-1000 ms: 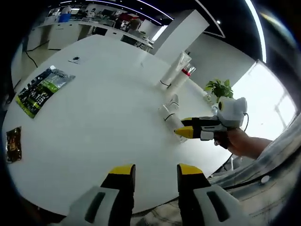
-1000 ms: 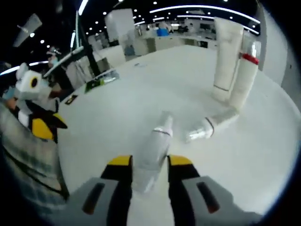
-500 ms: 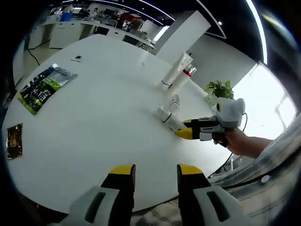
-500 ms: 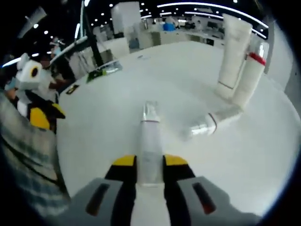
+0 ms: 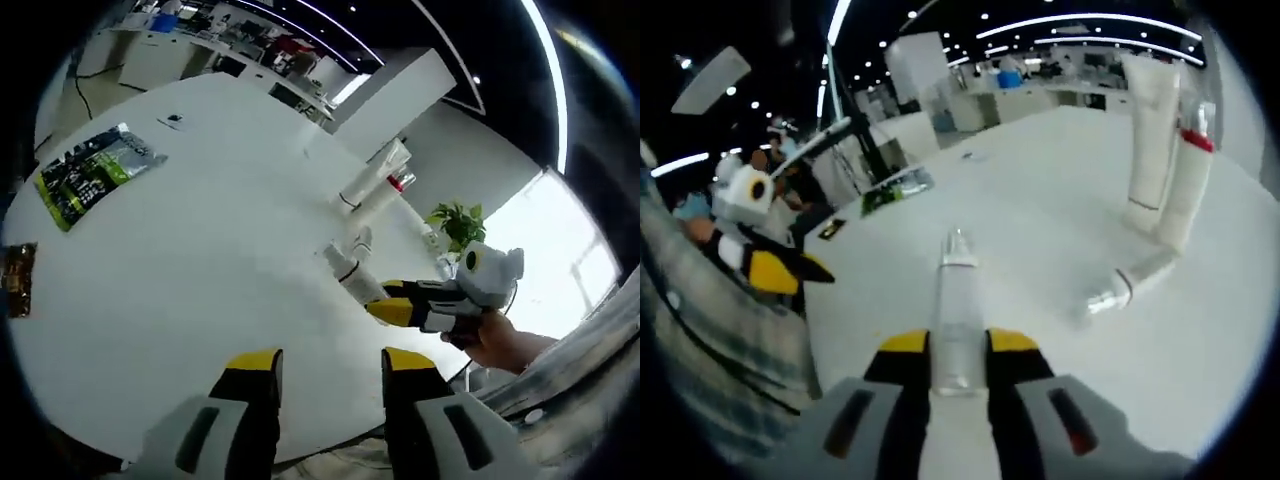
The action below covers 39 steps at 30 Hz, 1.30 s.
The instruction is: Arrange the skincare products in the storage area until every visible bottle or jar stands upright without overlapping.
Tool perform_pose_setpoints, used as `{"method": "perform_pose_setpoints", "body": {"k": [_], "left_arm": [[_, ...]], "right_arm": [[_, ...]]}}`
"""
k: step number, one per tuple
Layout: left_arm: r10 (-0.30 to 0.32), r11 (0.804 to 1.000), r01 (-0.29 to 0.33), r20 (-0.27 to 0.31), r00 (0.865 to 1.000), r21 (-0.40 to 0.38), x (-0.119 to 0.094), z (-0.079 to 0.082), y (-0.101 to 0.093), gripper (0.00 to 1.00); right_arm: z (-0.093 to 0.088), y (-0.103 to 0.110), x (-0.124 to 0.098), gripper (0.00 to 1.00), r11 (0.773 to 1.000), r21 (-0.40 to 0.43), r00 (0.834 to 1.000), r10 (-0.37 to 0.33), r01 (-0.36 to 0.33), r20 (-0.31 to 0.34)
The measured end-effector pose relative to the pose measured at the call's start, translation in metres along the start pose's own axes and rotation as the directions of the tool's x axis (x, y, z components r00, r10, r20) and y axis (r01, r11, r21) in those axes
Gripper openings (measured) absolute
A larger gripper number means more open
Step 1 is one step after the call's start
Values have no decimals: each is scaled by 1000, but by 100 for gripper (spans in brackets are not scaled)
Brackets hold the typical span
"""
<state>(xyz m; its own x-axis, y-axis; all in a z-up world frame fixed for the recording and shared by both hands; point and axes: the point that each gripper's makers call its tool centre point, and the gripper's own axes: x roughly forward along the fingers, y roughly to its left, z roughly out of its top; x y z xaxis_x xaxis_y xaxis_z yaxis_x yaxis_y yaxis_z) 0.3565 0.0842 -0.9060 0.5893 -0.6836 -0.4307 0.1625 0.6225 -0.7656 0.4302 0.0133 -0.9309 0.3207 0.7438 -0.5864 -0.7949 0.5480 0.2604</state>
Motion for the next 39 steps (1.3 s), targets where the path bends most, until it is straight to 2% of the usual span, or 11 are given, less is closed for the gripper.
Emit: {"method": "perform_pose_setpoints", "body": {"k": [5,10,12,15,16,18,23,26,31,34,39], "left_arm": [[-42,995,47,57,997,-87,7,13,-12,52],[-68,982,89,127,990,-167,6,27,-14,60],[-103,968,151,228,968,-202,2,44,-23,59],[-154,929,242,304,940,-279,-4,59,-31,46],[-142,930,233,305,942,-285,-5,59,-27,41],[-122,947,196,280,952,-255,-6,56,-22,28],[-172,958,232,314,934,-166,-18,66,-31,25],[-232,950,286,328,916,-127,-24,71,-38,23],[-298,951,307,297,907,18,-35,75,-51,22],[-315,949,299,265,911,99,-45,74,-58,22],[-350,924,307,181,919,230,-59,70,-63,22]], "right_arm": [[32,45,-1,18,987,-104,987,135,-126,82],[46,70,-3,18,964,-204,978,193,-173,85],[49,85,-3,18,942,-276,974,218,-191,69],[48,99,-2,18,907,-371,972,231,-201,38],[49,105,-2,18,895,-396,971,236,-204,31],[54,110,-3,18,892,-406,970,237,-197,50],[61,113,-5,19,885,-428,972,227,-184,51],[65,113,-5,20,875,-448,973,228,-185,45],[74,118,-11,23,912,-342,964,259,-225,55],[78,127,-14,26,919,-291,956,290,-266,41],[87,145,-17,27,902,-236,927,375,-361,13]]}}
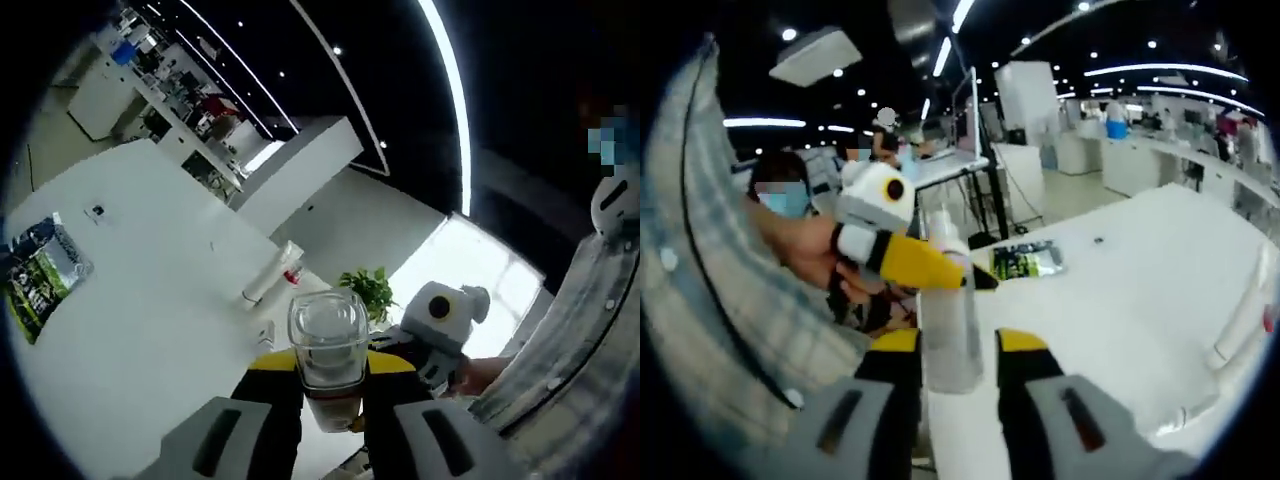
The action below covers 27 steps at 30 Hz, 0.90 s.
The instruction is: Arrange the skincare products in the storage area until every visible bottle or jar stands upright without overlapping.
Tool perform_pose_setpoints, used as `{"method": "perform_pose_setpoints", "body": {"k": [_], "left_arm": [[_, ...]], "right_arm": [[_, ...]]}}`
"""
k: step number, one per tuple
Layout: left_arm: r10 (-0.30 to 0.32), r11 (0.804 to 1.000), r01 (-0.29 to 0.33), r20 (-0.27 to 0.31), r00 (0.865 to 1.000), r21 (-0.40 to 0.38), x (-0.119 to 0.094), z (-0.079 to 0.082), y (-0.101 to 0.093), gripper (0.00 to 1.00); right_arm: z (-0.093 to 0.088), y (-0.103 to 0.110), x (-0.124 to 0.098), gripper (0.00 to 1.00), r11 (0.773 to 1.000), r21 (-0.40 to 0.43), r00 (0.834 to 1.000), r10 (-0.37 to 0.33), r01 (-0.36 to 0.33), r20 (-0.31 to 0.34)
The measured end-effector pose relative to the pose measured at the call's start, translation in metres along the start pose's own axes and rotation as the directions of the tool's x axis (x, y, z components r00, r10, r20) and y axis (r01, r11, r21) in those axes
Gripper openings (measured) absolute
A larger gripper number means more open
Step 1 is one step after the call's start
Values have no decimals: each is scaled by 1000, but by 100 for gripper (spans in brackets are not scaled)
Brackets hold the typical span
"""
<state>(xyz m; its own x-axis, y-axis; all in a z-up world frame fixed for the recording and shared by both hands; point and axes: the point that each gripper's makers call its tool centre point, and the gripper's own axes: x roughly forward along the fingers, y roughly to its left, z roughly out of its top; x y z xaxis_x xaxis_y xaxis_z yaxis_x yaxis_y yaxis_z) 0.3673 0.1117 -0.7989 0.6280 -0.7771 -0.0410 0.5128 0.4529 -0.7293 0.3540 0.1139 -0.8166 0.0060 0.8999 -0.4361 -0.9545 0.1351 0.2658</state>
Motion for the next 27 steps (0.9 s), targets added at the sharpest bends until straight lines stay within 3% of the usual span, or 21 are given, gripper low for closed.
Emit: {"method": "perform_pose_setpoints", "body": {"k": [1,3,5,9,14,23,27], "left_arm": [[-6,1000,6,-1,1000,4,-1,1,-1,22],[-90,996,89,32,995,8,-8,12,-13,22],[-141,990,139,50,989,29,-13,20,-22,22],[-214,976,212,24,977,56,-22,24,-33,22],[-248,964,251,-51,968,92,-25,12,-37,22],[-344,929,354,-101,934,111,-20,7,-55,22],[-346,929,355,-99,933,107,-20,13,-54,22]], "right_arm": [[0,4,1,28,1000,20,1000,22,-22,-13],[4,9,1,30,996,74,998,52,-48,-41],[13,11,0,31,996,63,997,61,-58,-38],[19,25,1,31,988,97,990,125,-119,-60],[24,40,2,28,982,116,986,155,-146,-68],[14,55,5,22,977,134,975,183,-166,-129],[20,52,2,21,976,156,981,170,-153,-99]]}}
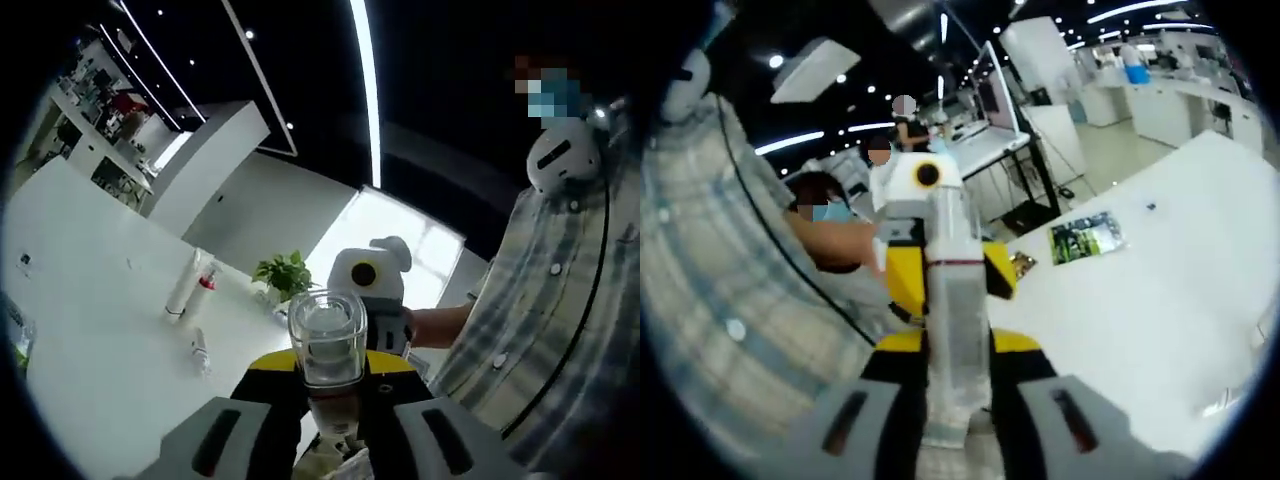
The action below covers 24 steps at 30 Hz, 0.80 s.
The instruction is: Arrange the skincare products in the storage area until every visible bottle or jar stands upright without overlapping.
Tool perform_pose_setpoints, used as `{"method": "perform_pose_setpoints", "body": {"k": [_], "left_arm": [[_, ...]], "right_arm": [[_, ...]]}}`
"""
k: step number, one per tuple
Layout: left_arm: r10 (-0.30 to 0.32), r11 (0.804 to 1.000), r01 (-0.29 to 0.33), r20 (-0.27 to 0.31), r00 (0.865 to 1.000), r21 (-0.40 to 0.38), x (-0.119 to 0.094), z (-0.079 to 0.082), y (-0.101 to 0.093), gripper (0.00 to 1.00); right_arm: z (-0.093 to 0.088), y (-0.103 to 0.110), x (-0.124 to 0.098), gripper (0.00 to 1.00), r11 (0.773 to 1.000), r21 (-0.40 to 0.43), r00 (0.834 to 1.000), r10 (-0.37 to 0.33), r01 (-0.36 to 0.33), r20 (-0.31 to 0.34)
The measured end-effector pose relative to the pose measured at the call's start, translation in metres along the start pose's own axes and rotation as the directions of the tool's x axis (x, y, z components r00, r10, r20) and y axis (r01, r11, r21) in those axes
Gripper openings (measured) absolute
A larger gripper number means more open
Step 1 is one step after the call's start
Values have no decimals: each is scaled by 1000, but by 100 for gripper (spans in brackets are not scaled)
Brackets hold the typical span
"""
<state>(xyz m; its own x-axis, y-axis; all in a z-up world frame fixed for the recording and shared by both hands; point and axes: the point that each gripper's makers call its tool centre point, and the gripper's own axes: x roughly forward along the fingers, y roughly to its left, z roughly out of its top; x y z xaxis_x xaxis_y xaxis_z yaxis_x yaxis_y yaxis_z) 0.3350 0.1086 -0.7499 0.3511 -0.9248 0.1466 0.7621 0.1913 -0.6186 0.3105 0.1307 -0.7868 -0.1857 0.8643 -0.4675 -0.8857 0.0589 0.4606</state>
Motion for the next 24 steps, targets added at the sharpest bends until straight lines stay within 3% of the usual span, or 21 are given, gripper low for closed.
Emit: {"method": "perform_pose_setpoints", "body": {"k": [5,7,13,15,16,19,21,22,23,24], "left_arm": [[72,997,-72,6,997,-20,1,8,17,23],[144,989,-142,36,989,-51,4,14,31,24],[263,961,-254,76,962,-110,13,20,49,28],[304,944,-289,78,950,-163,17,17,54,28],[320,935,-303,75,944,-183,18,15,57,28],[343,924,-323,72,936,-207,22,12,61,28],[339,923,-319,65,938,-215,25,10,60,25],[363,913,-342,59,930,-222,25,8,63,25],[366,912,-345,58,929,-223,25,8,64,25],[370,911,-350,56,927,-220,25,8,65,25]], "right_arm": [[9,-16,-1,20,991,-54,992,-121,123,44],[14,-29,-4,20,978,-34,976,-202,205,76],[21,-57,-19,20,916,-16,908,-396,401,136],[19,-62,-21,20,899,-14,892,-432,438,131],[17,-66,-23,20,882,-24,877,-465,471,123],[15,-70,-24,20,857,-31,853,-509,515,114],[11,-75,-25,20,832,-49,831,-547,553,98],[11,-76,-25,20,822,-67,824,-558,565,94],[10,-78,-26,20,798,-109,805,-588,593,79],[10,-79,-25,20,788,-121,797,-599,603,76]]}}
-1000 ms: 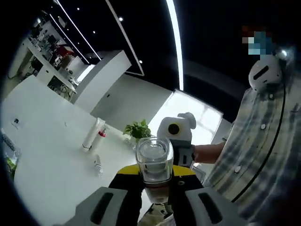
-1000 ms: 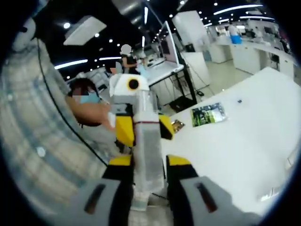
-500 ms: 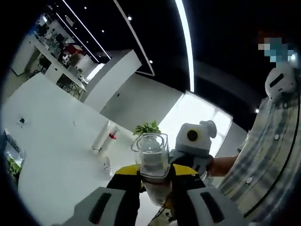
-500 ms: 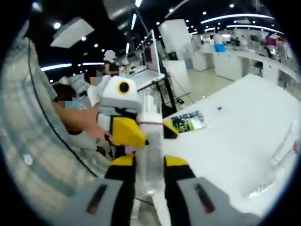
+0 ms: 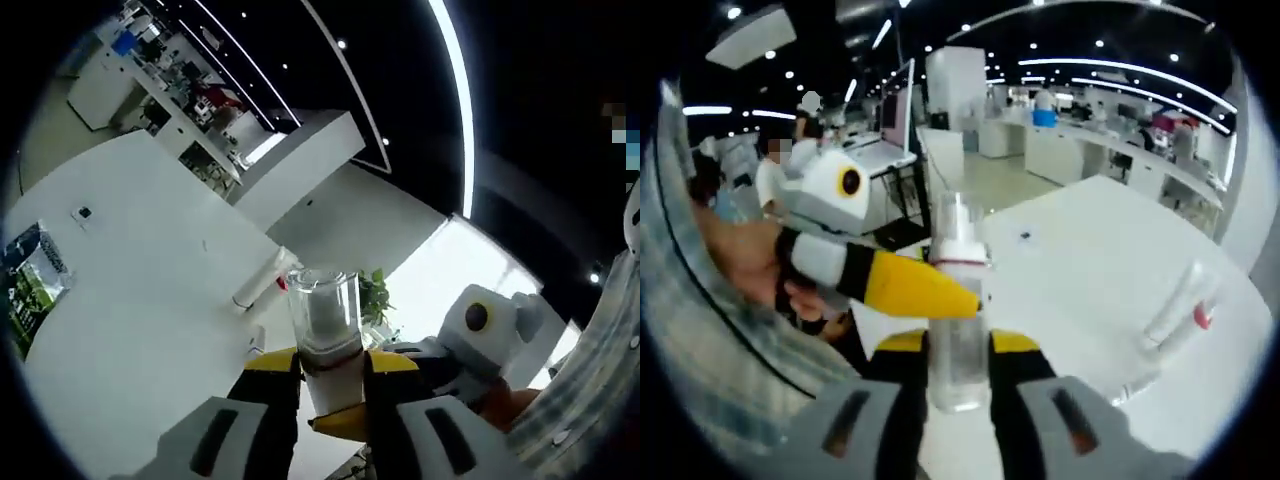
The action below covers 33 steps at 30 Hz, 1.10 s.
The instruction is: Arrange the skincare products in the storage area until every visible bottle or jar stands upright without overlapping.
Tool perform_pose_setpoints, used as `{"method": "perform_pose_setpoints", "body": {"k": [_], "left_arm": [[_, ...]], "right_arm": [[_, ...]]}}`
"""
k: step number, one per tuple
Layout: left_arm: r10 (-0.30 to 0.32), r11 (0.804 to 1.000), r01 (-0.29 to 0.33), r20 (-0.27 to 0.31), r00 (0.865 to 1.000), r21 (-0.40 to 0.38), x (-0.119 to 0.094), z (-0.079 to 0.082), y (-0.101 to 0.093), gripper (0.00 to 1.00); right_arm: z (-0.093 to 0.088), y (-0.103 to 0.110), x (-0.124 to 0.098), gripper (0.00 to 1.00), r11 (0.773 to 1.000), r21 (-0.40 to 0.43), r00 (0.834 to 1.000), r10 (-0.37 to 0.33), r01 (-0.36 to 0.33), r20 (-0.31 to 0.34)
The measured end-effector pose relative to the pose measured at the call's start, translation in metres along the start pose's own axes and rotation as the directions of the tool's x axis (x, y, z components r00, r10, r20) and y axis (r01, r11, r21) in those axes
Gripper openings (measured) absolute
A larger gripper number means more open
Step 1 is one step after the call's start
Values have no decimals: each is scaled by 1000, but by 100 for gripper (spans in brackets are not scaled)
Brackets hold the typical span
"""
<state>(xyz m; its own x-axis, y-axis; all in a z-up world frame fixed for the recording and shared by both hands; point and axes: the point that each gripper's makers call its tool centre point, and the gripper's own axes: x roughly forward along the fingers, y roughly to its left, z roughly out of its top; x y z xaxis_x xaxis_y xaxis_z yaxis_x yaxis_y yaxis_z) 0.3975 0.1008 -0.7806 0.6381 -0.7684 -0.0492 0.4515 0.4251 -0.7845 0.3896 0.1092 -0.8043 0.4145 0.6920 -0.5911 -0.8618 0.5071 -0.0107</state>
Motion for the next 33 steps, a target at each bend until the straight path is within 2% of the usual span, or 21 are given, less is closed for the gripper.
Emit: {"method": "perform_pose_setpoints", "body": {"k": [5,8,10,12,14,18,20,21,22,23,24,25,26,27,28,29,30,31,32,33], "left_arm": [[-9,1000,9,-25,1000,-15,-4,4,7,23],[-16,1000,15,-32,999,-12,-7,10,9,23],[-38,999,40,-66,997,36,-9,12,9,23],[-51,997,57,-95,994,60,-10,13,9,23],[-72,991,88,-148,986,99,-12,11,8,23],[-161,977,184,-190,968,111,-14,11,-5,23],[-222,964,247,-216,951,98,-17,9,-13,23],[-259,953,287,-222,940,102,-19,10,-18,23],[-287,945,316,-239,928,91,-22,8,-23,23],[-308,936,340,-255,917,92,-24,7,-26,23],[-333,924,371,-275,902,98,-27,5,-29,23],[-360,905,409,-301,883,118,-31,3,-34,23],[-367,898,422,-319,874,122,-34,1,-36,23],[-384,894,438,-337,860,100,-37,-1,-39,23],[-384,891,441,-337,860,109,-38,1,-39,23],[-393,885,453,-346,852,108,-40,1,-40,23],[-404,879,465,-356,842,102,-43,0,-42,23],[-409,877,472,-369,835,96,-45,-2,-43,23],[-408,877,471,-371,834,96,-45,-2,-42,23],[-406,877,470,-373,835,99,-46,-2,-40,23]], "right_arm": [[1,1,9,21,998,54,1000,18,-18,2],[8,2,13,21,997,67,999,41,-42,19],[10,4,15,20,994,78,997,75,-76,21],[10,10,15,20,982,113,989,148,-150,25],[11,12,14,20,971,130,980,197,-200,34],[12,18,11,25,949,137,959,279,-284,53],[13,27,8,27,912,182,930,359,-367,78],[13,35,6,27,882,204,905,418,-426,80],[13,39,4,27,865,212,890,447,-455,87],[15,45,1,27,832,232,863,493,-505,109],[18,50,-2,27,795,272,840,526,-542,133],[21,58,-7,26,725,348,800,577,-594,163],[21,63,-11,26,679,393,775,609,-620,169],[21,64,-10,26,671,400,770,614,-624,171],[22,65,-10,26,676,380,767,617,-631,177],[23,69,-11,25,679,357,760,625,-642,178],[23,74,-13,25,663,361,746,642,-656,176],[23,77,-13,25,660,365,744,648,-656,165],[22,78,-12,24,681,334,751,642,-652,157],[21,76,-8,24,710,308,769,621,-634,151]]}}
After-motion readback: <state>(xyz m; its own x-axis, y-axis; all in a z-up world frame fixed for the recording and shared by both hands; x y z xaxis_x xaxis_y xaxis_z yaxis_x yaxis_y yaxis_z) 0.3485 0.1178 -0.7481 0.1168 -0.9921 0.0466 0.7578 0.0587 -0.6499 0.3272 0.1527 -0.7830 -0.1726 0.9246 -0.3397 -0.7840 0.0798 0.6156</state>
